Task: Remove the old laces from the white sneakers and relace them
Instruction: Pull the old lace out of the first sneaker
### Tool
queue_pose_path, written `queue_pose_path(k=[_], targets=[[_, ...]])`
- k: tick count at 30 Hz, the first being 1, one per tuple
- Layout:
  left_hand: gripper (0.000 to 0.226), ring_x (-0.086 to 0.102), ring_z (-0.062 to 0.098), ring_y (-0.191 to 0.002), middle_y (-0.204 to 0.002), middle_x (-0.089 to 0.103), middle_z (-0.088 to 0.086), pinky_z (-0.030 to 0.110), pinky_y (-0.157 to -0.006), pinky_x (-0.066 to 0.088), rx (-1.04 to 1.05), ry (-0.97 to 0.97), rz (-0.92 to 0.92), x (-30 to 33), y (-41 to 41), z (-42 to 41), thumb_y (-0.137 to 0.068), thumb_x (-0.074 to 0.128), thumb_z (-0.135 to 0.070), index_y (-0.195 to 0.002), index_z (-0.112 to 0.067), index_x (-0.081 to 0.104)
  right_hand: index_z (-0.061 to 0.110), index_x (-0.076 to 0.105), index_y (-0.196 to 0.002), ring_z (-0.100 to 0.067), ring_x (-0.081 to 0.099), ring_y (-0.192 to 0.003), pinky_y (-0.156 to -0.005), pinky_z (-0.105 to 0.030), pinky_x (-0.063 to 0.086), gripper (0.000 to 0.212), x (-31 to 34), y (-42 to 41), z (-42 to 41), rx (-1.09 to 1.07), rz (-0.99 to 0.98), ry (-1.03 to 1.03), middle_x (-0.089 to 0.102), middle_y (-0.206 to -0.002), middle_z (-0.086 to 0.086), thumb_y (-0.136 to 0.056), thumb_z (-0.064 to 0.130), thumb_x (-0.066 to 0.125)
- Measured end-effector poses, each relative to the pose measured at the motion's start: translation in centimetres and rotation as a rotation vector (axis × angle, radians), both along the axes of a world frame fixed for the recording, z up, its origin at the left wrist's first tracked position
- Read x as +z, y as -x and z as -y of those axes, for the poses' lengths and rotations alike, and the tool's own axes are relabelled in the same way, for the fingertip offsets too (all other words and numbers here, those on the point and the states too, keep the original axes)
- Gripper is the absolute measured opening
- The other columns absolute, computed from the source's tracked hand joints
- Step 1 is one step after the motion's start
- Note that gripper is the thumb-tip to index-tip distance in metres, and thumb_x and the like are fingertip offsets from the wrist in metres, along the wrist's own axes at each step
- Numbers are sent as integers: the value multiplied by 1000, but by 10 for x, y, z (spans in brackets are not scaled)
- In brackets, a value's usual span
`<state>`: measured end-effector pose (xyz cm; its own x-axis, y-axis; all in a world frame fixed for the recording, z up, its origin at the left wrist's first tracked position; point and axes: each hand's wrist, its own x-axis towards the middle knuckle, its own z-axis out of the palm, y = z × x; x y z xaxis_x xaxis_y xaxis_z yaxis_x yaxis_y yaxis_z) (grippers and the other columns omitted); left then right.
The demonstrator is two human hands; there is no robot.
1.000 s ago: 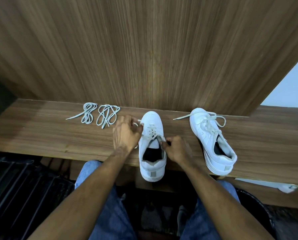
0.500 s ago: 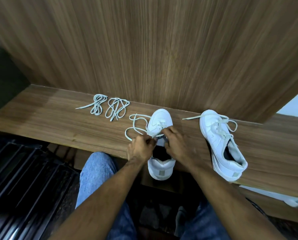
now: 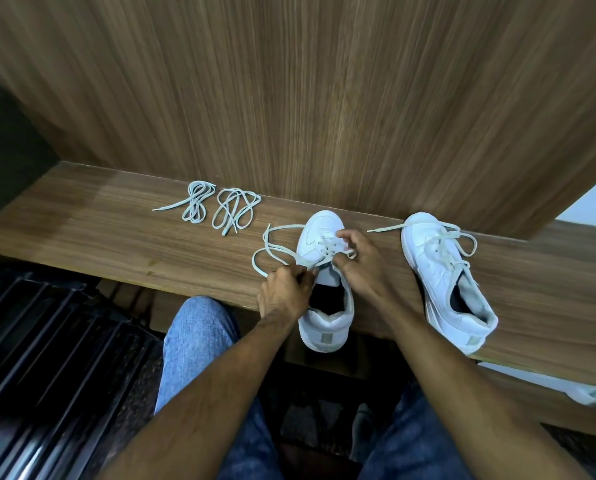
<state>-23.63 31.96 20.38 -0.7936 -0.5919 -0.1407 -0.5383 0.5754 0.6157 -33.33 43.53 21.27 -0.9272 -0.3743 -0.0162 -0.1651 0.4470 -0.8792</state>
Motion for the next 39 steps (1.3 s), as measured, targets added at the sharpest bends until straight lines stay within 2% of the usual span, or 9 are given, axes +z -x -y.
queue_pose_path(k=[6, 13, 18, 24, 28, 31, 34, 36, 39], targets=[[40, 58, 39, -103, -102, 67, 15, 38, -78, 46, 15, -20, 3, 1, -2, -2, -88, 50, -60, -98, -27, 70, 17, 69, -100, -23, 51, -114, -89, -39, 47, 22, -2, 1, 4, 359, -590, -683, 59, -114, -3, -87, 30, 58], [53, 61, 38, -98, -96, 68, 14, 42, -77, 51, 41, -40, 7, -3, -1, -1, -85, 49, -66, -94, -18, 68, 12, 69, -78, -17, 63, -85, -85, -32, 50, 10, 26, 3, -10, -357, -126, 238, 67, -93, -7, -82, 8, 61], [43, 60, 39, -98, -96, 68, 15, 40, -78, 49, 25, -45, -20, 2, -2, -2, -88, 51, -60, -94, -22, 70, 23, 59, -114, -22, 60, -102, -87, -41, 50, 35, 19, -5, -22, -127, -342, -122, 51, -124, 1, -81, 32, 58], [39, 59, 39, -103, -102, 67, 16, 39, -80, 47, 22, -46, -3, 7, -5, -4, -89, 52, -57, -96, -23, 70, 16, 69, -104, -26, 39, -133, -105, -48, 34, 30, 0, -15, 4, 309, -711, -719, 56, -125, -5, -84, 33, 56], [39, 58, 41, -102, -102, 67, 17, 37, -75, 44, 14, -41, -11, 9, -6, -4, -89, 52, -57, -95, -22, 70, 14, 74, -91, -21, 56, -110, -95, -38, 43, 20, -2, -9, 2, 225, -463, -336, 63, -104, 2, -86, 27, 59], [38, 59, 39, -100, -99, 67, 15, 35, -74, 43, 12, -45, -17, 9, -6, -3, -90, 53, -55, -91, -20, 69, 8, 74, -86, -8, 61, -83, -79, -16, 46, 9, 19, -7, -9, -137, -121, 204, 65, -87, 4, -87, 10, 65], [40, 60, 38, -96, -94, 67, 14, 37, -75, 46, 10, -60, -25, 6, -5, -3, -90, 52, -56, -86, -20, 68, 15, 69, -77, -4, 58, -74, -78, -21, 45, 12, 43, 5, -29, -549, -95, 503, 65, -76, 5, -85, 8, 63], [41, 58, 38, -98, -96, 66, 14, 38, -78, 47, 19, -65, -18, 6, -5, -4, -89, 52, -58, -87, -21, 68, 19, 67, -88, -10, 60, -89, -86, -28, 46, 10, 42, 11, -36, -568, -174, 339, 66, -93, 2, -85, 13, 61], [39, 57, 38, -102, -99, 67, 15, 38, -80, 46, 19, -48, -14, 5, -4, -5, -88, 52, -59, -93, -24, 70, 25, 57, -124, -19, 52, -115, -97, -33, 43, 42, 26, 3, -34, -246, -339, -102, 48, -132, -1, -82, 27, 63]])
